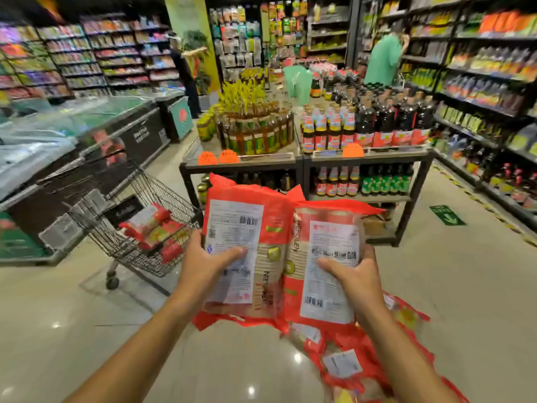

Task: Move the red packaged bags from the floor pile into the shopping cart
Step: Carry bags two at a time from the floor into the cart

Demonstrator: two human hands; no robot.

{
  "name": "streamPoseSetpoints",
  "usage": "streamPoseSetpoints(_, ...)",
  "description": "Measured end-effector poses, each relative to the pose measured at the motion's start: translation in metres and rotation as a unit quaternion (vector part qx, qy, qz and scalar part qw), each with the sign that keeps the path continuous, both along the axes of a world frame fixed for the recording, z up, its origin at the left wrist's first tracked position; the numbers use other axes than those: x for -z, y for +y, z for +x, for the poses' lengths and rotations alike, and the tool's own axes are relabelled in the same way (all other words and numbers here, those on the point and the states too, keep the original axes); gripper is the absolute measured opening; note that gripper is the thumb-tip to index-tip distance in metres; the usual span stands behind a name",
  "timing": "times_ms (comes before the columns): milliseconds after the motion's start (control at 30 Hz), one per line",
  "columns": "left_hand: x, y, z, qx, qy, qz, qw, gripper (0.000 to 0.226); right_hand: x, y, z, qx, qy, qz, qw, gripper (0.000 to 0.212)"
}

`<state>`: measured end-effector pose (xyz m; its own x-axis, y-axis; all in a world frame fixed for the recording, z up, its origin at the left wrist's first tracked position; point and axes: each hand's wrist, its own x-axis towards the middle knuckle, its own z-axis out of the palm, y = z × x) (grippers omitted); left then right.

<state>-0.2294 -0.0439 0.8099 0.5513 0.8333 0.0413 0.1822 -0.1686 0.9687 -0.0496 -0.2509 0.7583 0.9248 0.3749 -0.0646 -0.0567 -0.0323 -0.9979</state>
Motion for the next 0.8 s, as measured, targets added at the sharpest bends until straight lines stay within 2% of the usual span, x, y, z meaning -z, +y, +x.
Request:
streamPoseSetpoints(267, 0.003, 0.104, -0.115, -0.118, -0.034, -0.021, 0.992, 0.053, -0.013, 0.148, -0.078, -0.119, -0.025, -0.015, 0.992, 0.065)
streamPoseSetpoints(500, 0.010, 0.199, -0.198, -0.163, -0.050, -0.025, 0.985, 0.049, -0.026, 0.265, -0.151, -0.170, -0.048, -0.015, 0.984, 0.058)
streamPoseSetpoints(800, 0.015, 0.305, -0.278, -0.232, -0.034, -0.032, 0.972, 0.068, -0.024, 0.392, -0.217, -0.244, -0.037, -0.024, 0.969, 0.061)
